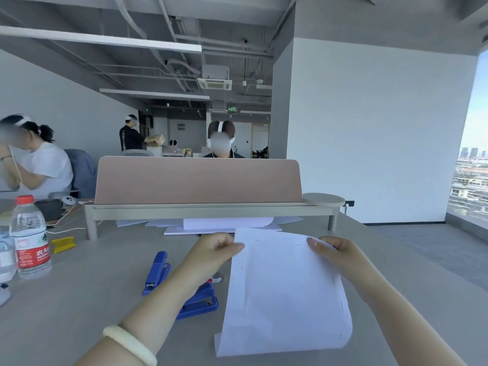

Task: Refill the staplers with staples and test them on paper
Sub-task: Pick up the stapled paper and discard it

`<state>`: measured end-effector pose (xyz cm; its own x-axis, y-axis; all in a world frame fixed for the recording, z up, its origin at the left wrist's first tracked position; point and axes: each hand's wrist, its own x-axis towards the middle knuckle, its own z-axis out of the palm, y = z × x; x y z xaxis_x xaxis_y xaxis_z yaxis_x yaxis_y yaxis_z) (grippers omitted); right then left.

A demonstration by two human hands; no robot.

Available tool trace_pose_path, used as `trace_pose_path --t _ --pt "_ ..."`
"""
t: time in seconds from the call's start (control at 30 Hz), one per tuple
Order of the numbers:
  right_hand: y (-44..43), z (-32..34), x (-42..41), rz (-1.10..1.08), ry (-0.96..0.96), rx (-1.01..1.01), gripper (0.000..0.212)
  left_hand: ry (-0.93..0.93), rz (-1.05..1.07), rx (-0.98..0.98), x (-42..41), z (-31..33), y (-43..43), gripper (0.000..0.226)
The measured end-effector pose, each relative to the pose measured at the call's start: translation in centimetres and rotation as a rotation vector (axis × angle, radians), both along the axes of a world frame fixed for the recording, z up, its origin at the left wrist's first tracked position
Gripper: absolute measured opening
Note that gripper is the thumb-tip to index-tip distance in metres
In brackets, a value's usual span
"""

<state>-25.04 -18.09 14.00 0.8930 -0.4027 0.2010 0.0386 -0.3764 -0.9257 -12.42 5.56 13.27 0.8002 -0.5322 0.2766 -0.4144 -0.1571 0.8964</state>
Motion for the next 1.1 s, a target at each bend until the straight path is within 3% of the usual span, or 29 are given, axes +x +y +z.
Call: trace_pose_path --t 0.13,0.37,0.6,1.1 --pt "1.0 -0.8 0.3 -0.044 -0.058 0.014 0.058 0.041 0.03 -0.118 -1.2 -1.5 -0.1 0.062" --pt "1.7 -1.9 1.3 -0.096 -0.181 0.018 0.04 -0.033 0.071 -0.243 -1.9 -3.0 -0.4 0.038" --pt "1.4 -1.9 2.3 -0.08 -0.194 0.019 0.044 -0.031 0.04 -0.27 -1.0 -2.9 -0.1 0.055" --pt "1.6 -2.0 3.0 -0.091 -0.191 0.019 0.044 -0.032 0.036 -0.292 -0.4 -3.3 -0.4 0.057"
